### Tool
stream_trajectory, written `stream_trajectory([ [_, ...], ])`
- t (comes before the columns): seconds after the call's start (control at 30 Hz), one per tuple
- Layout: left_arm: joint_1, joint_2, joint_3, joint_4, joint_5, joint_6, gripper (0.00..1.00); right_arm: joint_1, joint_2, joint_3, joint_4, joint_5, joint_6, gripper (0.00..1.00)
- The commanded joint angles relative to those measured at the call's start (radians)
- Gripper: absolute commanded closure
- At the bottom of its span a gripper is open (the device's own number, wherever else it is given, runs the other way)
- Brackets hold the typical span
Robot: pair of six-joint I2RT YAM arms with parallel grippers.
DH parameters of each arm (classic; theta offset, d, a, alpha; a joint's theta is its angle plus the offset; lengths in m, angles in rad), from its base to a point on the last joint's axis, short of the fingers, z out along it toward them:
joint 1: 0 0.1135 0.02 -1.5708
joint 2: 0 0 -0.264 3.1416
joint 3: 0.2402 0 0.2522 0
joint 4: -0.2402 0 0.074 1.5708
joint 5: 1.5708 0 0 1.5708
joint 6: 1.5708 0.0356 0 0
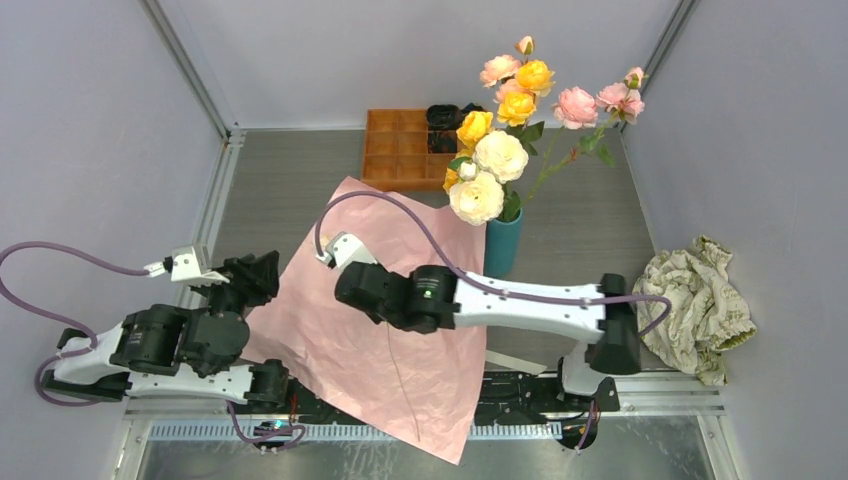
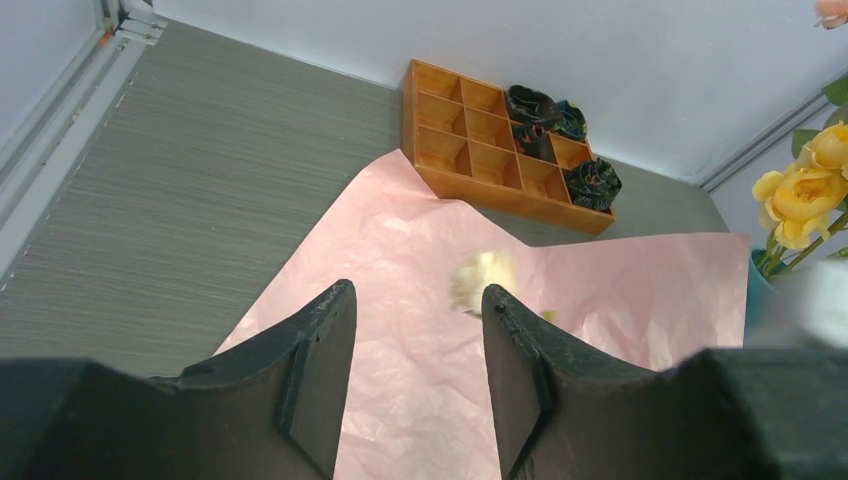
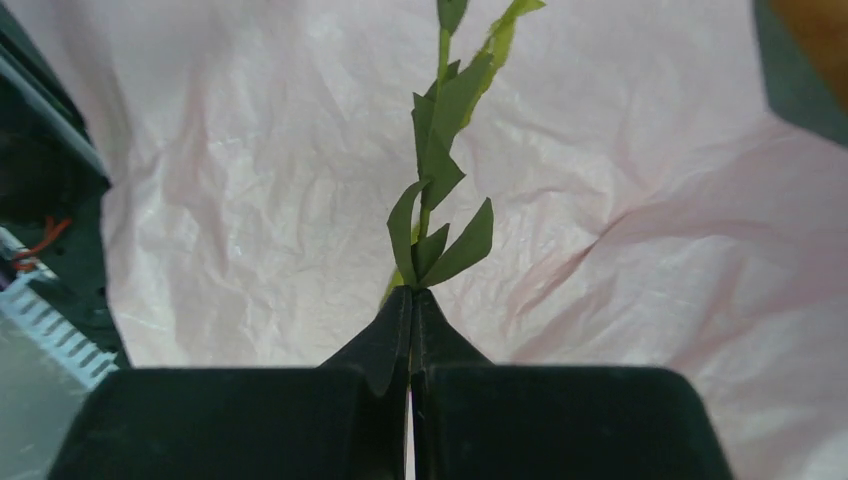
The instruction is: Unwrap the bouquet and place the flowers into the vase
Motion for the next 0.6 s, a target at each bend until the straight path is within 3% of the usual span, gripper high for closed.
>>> stream_trajectory([
  [0.0,-0.002,0.031,0.009,0.046,-0.020,-0.027,0.50,0.117,-0.160,0.106,-0.111,0.239,-0.037,0.99],
  [0.23,-0.002,0.053,0.021,0.056,-0.024,-0.024,0.50,0.390,-0.351,0.226,-0.153,0.670,-0.121,0.99],
  [0.37,-0.002,0.063,0.027,0.057,-0.031,-0.019,0.50,0.556,-0.429,0.229,-0.018,1.000,-0.308,0.99],
  [0.43,-0.002,0.066,0.027,0.058,-0.034,-0.018,0.51,0.595,-0.466,0.165,0.226,1.127,-0.548,0.99],
  [0.57,-0.002,0.069,0.029,0.064,-0.041,-0.011,0.51,0.601,-0.520,-0.008,1.036,1.184,-1.196,0.99],
])
